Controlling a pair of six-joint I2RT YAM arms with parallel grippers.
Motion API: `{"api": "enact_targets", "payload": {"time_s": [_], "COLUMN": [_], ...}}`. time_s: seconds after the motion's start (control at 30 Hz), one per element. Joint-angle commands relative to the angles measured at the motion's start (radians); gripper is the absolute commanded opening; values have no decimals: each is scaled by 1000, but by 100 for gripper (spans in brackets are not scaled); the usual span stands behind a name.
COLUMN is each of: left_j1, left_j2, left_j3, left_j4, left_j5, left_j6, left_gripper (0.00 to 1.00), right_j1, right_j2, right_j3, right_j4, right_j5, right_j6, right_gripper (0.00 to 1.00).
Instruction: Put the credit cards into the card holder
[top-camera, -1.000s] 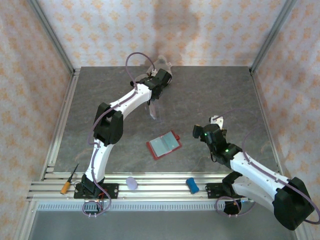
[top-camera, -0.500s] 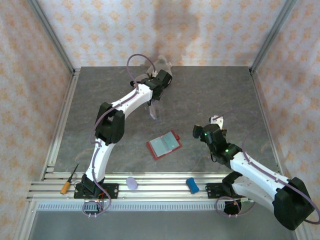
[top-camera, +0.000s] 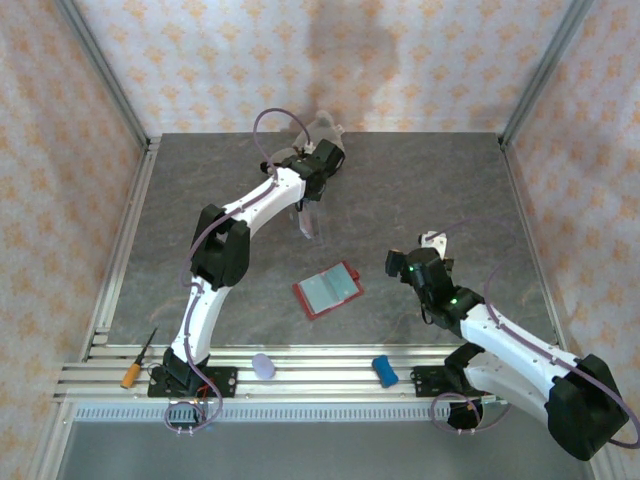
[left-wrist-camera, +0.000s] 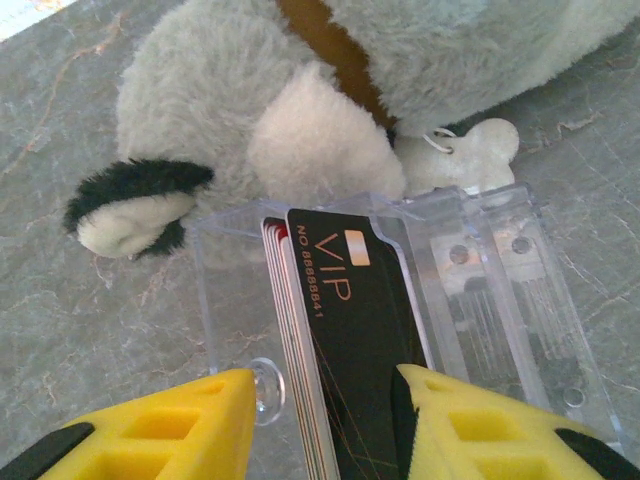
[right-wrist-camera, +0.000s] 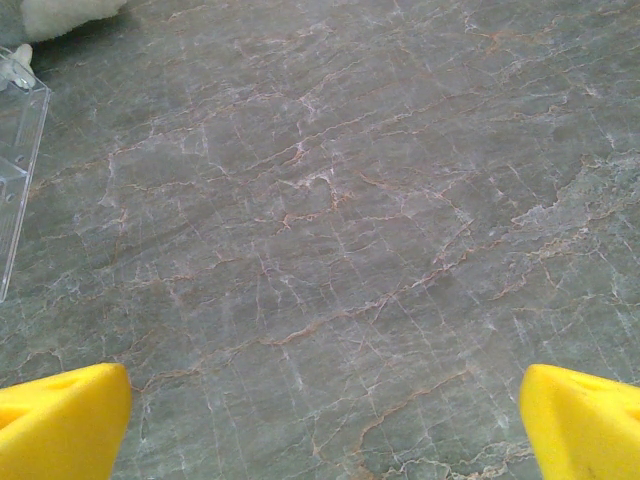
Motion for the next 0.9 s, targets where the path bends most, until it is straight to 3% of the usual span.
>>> {"api": "enact_targets", "payload": {"time_s": [0.0,0.37,0.63,0.87], "left_j1": [1,1,-17,-45], "left_j2": [40,66,48,58], "left_j3": [37,73,75,90], "left_j4": [-40,-72,-53,-55], "left_j5": [-72,-99,-162,-226], "left_j6": [0,10,44,92], "left_gripper": [43,42,24,20], "right_j1": [-2,-2,-2,-2], "right_j2": [-11,-13,-22,-21], "right_j3": [-13,-14,-17,-17], "right_j4": [14,12,13,14], "right_j5": [34,36,36,35], "right_j6": [-5,-6,-4,-4], "right_gripper": [99,99,99,99]}}
